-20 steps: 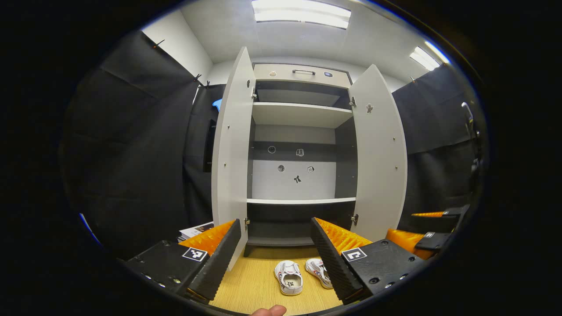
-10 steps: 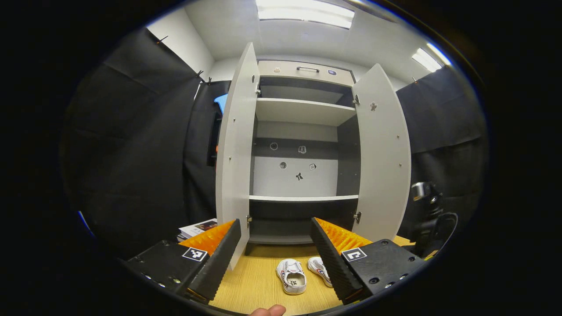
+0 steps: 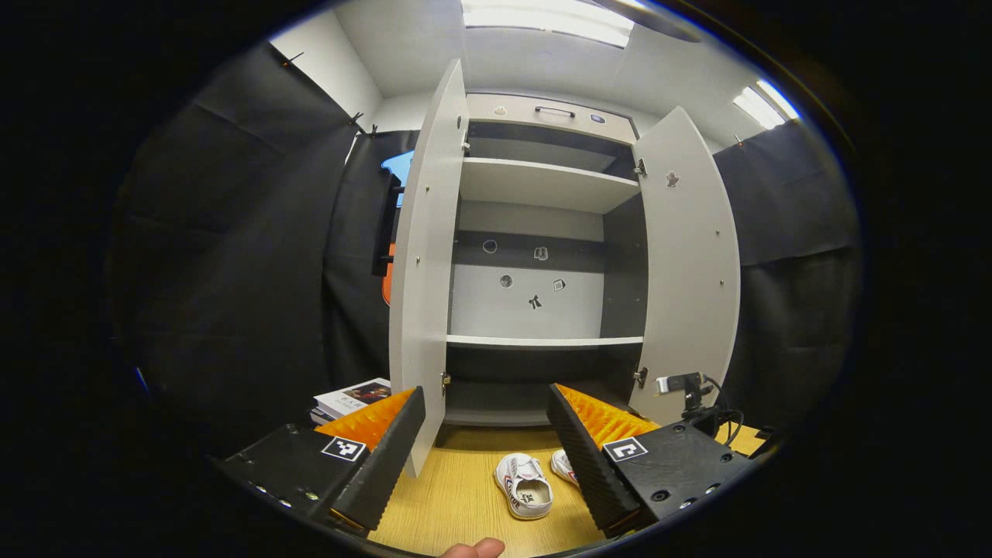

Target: Grab one shoe with the right hand and put it into the shoe cabinet, grab the other shoe with the left hand and put it into the shoe cabinet; then close the right door with the right hand and the left door with the left hand.

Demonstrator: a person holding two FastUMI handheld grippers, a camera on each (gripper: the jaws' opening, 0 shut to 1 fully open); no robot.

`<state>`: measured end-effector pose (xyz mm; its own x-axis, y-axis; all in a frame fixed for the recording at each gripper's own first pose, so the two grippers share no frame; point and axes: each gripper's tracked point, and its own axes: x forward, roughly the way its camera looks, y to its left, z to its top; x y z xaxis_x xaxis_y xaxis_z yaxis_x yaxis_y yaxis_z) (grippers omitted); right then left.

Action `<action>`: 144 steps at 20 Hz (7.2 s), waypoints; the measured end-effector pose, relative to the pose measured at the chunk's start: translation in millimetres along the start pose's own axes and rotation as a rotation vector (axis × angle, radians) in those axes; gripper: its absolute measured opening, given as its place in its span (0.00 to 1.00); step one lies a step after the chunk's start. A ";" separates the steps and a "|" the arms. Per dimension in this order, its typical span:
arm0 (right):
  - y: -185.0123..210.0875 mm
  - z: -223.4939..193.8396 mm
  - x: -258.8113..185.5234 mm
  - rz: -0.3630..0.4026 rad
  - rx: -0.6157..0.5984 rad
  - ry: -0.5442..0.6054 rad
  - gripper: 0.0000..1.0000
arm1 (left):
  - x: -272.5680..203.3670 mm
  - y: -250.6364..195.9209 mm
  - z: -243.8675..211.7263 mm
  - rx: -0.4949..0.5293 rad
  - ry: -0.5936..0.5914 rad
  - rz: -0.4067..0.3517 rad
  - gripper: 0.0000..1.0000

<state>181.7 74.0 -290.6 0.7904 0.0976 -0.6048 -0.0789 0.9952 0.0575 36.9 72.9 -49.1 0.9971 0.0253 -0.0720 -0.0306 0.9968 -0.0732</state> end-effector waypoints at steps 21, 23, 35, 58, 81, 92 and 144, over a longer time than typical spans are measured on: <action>-18.3 -18.3 99.4 -0.065 -0.029 0.143 0.11 | 16.3 23.1 -30.1 -0.047 0.071 0.021 0.95; -20.7 -17.7 100.6 -0.077 -0.041 0.127 0.07 | 15.4 20.7 -32.3 -0.055 0.078 0.020 0.95; -17.6 54.0 33.1 -0.098 -0.157 -0.145 0.03 | 8.3 2.9 -31.0 -0.042 0.076 0.000 0.95; -11.7 381.9 -44.1 -0.124 -0.205 -0.347 0.03 | 3.5 -33.2 -13.0 -0.016 0.023 -0.057 0.95; -50.9 434.4 104.7 -0.224 -0.257 -0.018 0.14 | 20.5 -19.8 -40.6 -0.048 0.091 -0.030 0.95; -35.8 431.8 36.3 -0.168 -0.189 -0.154 0.55 | 16.1 -22.1 -27.5 -0.041 0.048 -0.032 0.95; -101.0 123.0 -215.6 -0.183 -0.159 -0.501 1.00 | 110.4 -35.3 -324.8 -0.003 0.703 -0.059 0.95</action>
<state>94.0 -47.3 -68.4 0.9889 -0.0495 -0.1401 0.0271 0.9872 -0.1575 125.3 16.1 -377.5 0.7153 -0.0841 -0.6937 0.0204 0.9948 -0.0995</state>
